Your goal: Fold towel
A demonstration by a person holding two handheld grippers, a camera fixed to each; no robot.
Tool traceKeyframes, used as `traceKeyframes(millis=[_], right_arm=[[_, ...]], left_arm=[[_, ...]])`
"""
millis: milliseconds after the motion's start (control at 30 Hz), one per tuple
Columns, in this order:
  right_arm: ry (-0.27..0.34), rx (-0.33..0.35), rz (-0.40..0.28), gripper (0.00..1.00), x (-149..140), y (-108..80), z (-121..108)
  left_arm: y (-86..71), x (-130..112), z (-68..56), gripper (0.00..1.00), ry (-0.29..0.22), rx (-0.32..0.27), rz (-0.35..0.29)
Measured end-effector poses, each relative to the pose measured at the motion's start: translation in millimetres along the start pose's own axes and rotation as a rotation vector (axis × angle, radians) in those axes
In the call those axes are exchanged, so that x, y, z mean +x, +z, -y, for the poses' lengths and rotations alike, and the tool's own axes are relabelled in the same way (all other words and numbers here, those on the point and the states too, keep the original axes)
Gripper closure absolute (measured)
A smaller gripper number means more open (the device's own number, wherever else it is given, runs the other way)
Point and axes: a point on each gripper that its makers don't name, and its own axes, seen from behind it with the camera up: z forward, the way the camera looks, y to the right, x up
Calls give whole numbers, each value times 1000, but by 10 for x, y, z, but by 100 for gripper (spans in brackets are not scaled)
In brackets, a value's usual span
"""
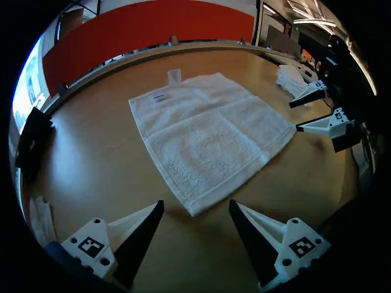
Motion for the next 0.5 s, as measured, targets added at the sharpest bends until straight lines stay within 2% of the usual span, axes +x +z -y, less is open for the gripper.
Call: traceKeyframes(millis=[233,500], right_arm=[[15,44,29,16,-142,32,71],[6,45,37,28,-198,36,57]], left_arm=[[18,-18,7,3,-3,10,17],[32,-23,41,25,3,37,41]])
